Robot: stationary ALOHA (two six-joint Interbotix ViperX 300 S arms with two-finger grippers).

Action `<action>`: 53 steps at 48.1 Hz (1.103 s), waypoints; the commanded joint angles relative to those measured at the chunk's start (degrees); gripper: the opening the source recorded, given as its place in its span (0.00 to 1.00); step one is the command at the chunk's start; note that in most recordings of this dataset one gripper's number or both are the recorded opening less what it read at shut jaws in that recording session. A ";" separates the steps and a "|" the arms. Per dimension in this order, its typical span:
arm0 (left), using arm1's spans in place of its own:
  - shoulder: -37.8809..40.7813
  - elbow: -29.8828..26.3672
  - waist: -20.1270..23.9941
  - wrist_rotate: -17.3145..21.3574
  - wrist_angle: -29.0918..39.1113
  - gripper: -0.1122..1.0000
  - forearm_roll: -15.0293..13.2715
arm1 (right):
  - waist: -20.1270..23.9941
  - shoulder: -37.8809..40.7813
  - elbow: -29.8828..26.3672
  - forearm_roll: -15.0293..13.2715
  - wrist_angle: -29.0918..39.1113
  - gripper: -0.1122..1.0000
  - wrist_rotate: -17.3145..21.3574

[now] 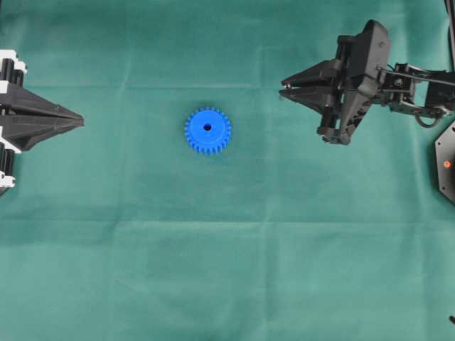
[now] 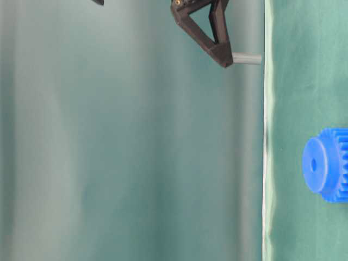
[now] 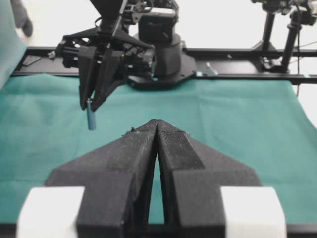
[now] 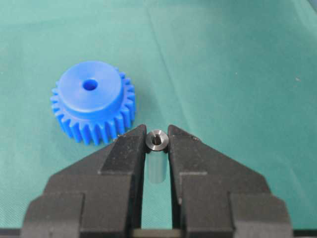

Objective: Insert the shaft placed at a random location into the center hole of the medium gear at another random location.
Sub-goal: 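Carry the held shaft left toward the blue gear's center hole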

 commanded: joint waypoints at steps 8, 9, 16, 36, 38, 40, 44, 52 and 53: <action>0.53 -1.32 0.09 -0.09 -0.26 0.10 0.18 | 2.55 4.57 -6.50 -0.18 0.26 0.23 -0.35; 0.53 -1.32 0.09 -0.09 -0.26 0.10 0.18 | 2.81 5.45 -7.47 -0.18 0.35 0.23 -0.35; 0.53 -1.32 0.09 -0.09 -0.26 0.10 0.18 | 3.96 9.67 -12.48 -0.18 0.97 0.23 -0.35; 0.53 -1.41 0.09 -0.09 -0.97 0.10 0.18 | 5.98 17.67 -22.85 -0.09 3.96 0.23 -0.35; 0.53 -1.41 0.09 -0.09 -0.97 0.10 0.18 | 5.98 17.84 -22.94 -0.09 3.96 0.23 -0.35; 0.53 -1.41 0.09 -0.09 -0.88 0.10 0.18 | 5.98 17.84 -23.03 -0.09 3.87 0.23 -0.35; 0.53 -1.41 0.09 -0.09 -0.97 0.10 0.09 | 5.98 17.84 -23.03 -0.09 3.78 0.23 -0.35; 0.53 -1.41 0.09 -0.09 -0.97 0.10 0.18 | 5.98 17.84 -23.12 0.00 3.34 0.23 -0.35; 0.53 -1.41 0.09 -0.09 -0.97 0.10 0.18 | 5.98 17.84 -23.03 0.00 3.34 0.23 -0.35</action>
